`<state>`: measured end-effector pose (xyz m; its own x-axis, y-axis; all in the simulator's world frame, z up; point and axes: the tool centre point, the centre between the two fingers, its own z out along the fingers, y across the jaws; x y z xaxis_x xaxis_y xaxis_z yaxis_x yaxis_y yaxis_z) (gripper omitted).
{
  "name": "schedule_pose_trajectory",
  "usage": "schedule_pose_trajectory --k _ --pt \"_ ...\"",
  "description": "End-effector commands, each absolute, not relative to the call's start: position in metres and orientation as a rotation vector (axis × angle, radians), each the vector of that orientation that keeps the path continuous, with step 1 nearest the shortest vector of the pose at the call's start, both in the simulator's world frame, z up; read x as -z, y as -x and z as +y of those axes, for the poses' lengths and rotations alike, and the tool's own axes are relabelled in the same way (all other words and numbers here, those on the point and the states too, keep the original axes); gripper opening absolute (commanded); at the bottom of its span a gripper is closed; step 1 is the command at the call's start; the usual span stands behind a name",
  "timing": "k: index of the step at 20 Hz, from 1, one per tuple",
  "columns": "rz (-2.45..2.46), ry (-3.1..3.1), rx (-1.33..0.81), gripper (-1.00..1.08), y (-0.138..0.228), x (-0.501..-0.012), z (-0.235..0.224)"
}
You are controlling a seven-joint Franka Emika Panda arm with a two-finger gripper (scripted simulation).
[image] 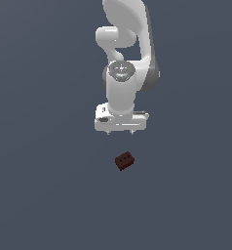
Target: Pick up the object and move it to a goal position.
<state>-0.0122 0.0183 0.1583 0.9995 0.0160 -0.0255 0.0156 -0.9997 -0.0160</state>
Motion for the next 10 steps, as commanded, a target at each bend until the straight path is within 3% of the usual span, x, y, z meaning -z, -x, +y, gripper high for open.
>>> schedule_pose_trajectory --k 1,10 --pt "-0.025 3.125 -0.040 1.00 0.0122 -0.1583 0.0183" --pt "-0.050 3.123 -0.023 1.00 0.0087 -0.1588 0.0150"
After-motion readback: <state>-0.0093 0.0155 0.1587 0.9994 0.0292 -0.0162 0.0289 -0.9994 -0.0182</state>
